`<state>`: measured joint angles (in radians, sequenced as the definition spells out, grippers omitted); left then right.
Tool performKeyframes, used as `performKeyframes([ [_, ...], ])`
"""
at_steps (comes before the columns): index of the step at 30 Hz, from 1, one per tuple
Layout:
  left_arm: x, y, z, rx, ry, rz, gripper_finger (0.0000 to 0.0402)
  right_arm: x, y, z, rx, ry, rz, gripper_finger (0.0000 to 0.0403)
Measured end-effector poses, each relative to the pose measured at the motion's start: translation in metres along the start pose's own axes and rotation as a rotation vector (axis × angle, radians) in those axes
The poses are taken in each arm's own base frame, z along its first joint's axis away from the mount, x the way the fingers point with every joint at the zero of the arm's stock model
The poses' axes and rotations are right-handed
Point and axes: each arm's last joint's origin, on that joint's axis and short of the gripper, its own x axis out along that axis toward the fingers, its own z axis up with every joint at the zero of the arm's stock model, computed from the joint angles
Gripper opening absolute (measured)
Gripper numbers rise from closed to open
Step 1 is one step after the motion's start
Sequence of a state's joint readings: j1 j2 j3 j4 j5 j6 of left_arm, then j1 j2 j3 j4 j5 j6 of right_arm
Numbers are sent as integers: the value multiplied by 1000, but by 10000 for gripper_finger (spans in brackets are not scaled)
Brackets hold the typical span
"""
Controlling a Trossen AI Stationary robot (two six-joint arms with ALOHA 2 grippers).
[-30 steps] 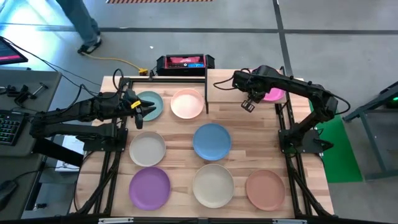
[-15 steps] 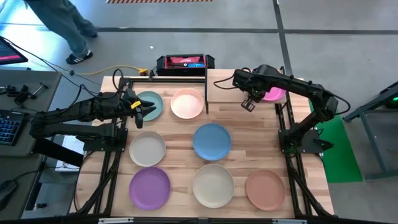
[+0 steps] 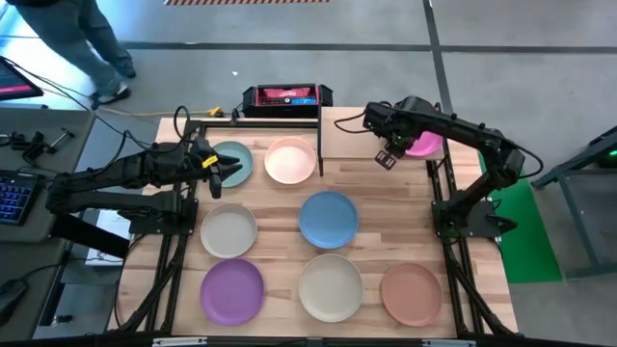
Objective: Place and stack plates onto a shelf
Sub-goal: Put the pink plate on the shelf, then stack the blue plate on top of the pink plate on the shelf
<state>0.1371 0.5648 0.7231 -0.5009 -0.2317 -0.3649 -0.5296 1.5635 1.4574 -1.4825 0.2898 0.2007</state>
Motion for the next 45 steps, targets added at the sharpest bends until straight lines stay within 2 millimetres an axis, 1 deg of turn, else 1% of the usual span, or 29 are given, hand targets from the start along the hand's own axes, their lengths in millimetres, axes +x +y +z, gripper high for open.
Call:
performKeyframes([
  [10, 0, 0, 0, 8, 0, 0, 104, 0, -1, -1, 4, 19, 29, 83],
  [13, 0, 0, 0, 27, 0, -1, 104, -6, -3, 1, 10, -2, 33, 83],
  [15, 0, 0, 0, 28, 0, -1, 104, -14, -5, 2, 17, -28, 38, 83],
  [20, 0, 0, 1, 64, -6, -2, 104, -42, -12, 6, 44, -124, 63, 83],
  [24, 0, -2, 6, 56, -60, -20, 104, -64, -18, 7, 43, -209, 106, 83],
  [30, -2, -6, 17, 42, -178, -60, 104, -95, -25, 5, 58, -317, 209, 83],
  [34, -1, -8, 20, 74, -198, -96, 104, -112, -28, 2, 56, -374, 301, 83],
  [37, 1, -10, 21, 100, -198, -123, 103, -124, -27, -1, 43, -407, 372, 83],
  [39, 4, -12, 22, 113, -197, -144, 104, -130, -22, -3, 27, -422, 415, 83],
  [45, 13, -17, 24, 156, -169, -193, 104, -144, 1, -13, -16, -427, 501, 83],
])
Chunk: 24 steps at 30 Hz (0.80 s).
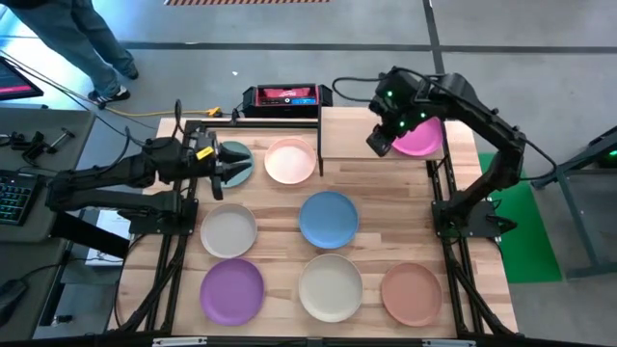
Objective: Place and stack plates onto a shelf
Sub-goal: Stack the blue plate on top of the pink plate on the shelf
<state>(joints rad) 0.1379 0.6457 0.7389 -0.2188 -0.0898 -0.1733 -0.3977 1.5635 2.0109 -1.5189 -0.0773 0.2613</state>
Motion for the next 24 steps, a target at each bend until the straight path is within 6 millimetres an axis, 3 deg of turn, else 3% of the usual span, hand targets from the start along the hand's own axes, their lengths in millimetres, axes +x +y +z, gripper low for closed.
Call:
performKeyframes([
  [12, 36, -10, 27, 342, 46, -61, 104, 1, 53, -18, -17, -7, 21, 83],
  [24, 80, -15, 3, 667, 197, -117, 104, -2, 88, -39, -41, -37, -10, 83],
])
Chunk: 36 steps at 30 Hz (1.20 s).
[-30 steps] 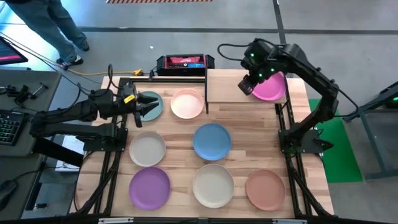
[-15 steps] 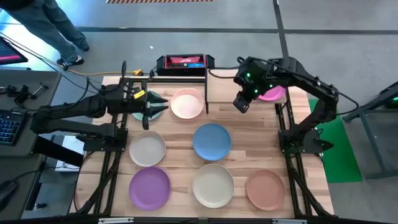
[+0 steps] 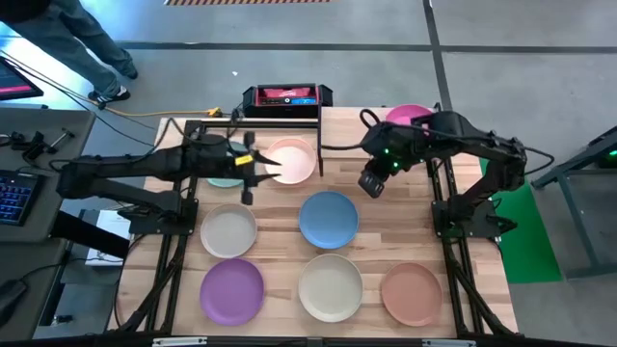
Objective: Place and stack plates onto a shelf
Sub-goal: Stack the blue plate on top of the pink plate on the shelf
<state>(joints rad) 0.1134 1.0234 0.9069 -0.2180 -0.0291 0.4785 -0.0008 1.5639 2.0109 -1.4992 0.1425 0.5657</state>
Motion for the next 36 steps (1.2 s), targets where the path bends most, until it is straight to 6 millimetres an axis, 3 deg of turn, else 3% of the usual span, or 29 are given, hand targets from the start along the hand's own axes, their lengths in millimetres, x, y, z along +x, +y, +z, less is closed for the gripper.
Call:
performKeyframes([
  [8, 43, -21, -13, 139, 106, -109, 103, -2, 8, -5, -27, -30, -34, 83],
  [19, 96, -59, -37, 182, 220, -246, 103, -2, 9, -6, -22, -30, -32, 83],
  [36, 135, -120, -66, 333, 323, -432, 103, -2, 9, -6, -31, -29, -33, 83],
])
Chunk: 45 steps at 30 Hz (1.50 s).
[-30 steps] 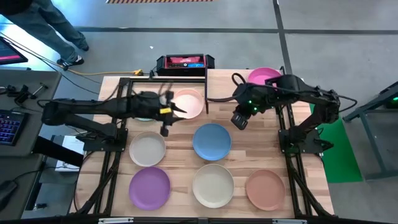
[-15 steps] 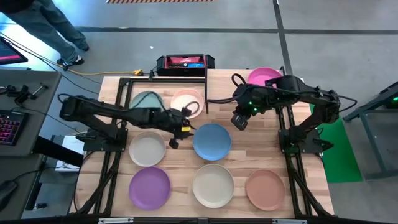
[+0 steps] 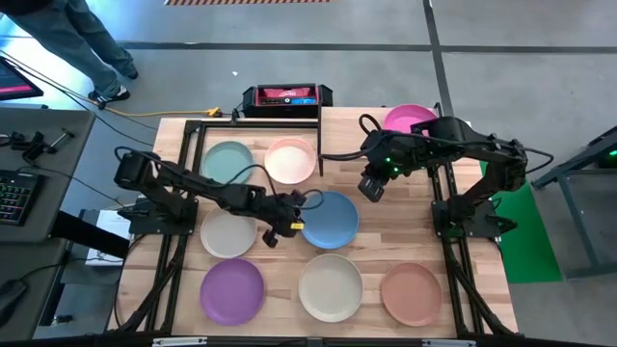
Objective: Place and stack plates onto a shelf
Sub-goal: Stack the blue plate on top of the pink plate on the shelf
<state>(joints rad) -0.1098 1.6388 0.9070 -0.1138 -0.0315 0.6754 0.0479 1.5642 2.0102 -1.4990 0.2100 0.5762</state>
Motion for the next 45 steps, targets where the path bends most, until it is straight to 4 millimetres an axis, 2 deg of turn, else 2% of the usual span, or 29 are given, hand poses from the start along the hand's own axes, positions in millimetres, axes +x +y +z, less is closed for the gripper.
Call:
performKeyframes([
  [8, 19, -8, -6, 15, 43, -37, 104, 0, 0, 0, 0, 0, 0, 83],
  [23, 39, -15, -14, 86, 82, -61, 103, 0, 0, 0, 0, 0, 0, 83],
  [31, 40, -8, -16, 96, 110, 20, 103, 0, 0, 0, 0, 0, 0, 83],
  [45, 40, -6, -20, 81, 101, -20, 96, 0, 1, 1, 3, -9, 6, 83],
])
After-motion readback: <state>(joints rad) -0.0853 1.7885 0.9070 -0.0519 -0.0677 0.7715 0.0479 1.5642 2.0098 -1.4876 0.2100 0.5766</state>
